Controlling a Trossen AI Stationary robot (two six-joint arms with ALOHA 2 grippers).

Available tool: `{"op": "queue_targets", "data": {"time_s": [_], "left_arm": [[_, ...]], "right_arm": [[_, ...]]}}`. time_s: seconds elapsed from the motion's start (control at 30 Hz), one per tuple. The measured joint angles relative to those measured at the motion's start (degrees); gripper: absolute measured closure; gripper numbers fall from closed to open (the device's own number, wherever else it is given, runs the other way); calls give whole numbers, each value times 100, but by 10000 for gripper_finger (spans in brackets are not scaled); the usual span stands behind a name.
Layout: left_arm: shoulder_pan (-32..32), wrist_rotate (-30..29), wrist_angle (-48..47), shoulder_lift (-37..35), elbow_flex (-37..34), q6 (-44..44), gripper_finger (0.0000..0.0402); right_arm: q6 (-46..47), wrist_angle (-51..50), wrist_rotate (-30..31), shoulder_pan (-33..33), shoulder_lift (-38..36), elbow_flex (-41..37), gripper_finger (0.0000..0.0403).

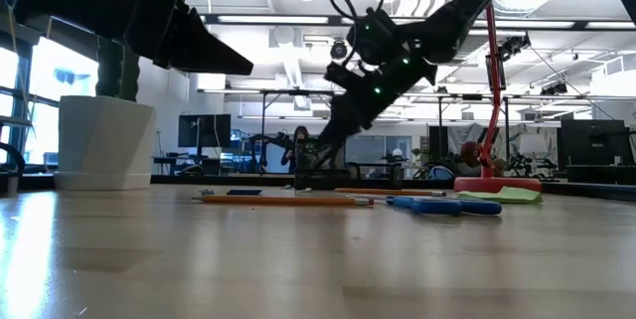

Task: Pick and place office supplies into organizer
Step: Put the middle blue binder clip into the bottom left section of the desk organizer

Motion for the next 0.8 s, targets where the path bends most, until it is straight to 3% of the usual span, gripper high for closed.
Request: {"op": "queue_targets", "data": {"time_s": [0.2, 0.43, 0.8], "left_arm": [[0, 0, -37, 0, 0, 1, 252], [0, 2, -44, 0, 0, 2, 252], [0, 2, -41, 0, 0, 0, 252]], "right_arm": [[-37, -159, -183, -612, -4, 368, 336], [65, -179, -554, -882, 0, 368, 336], [-85, -174, -82, -880, 2, 368, 336]]}}
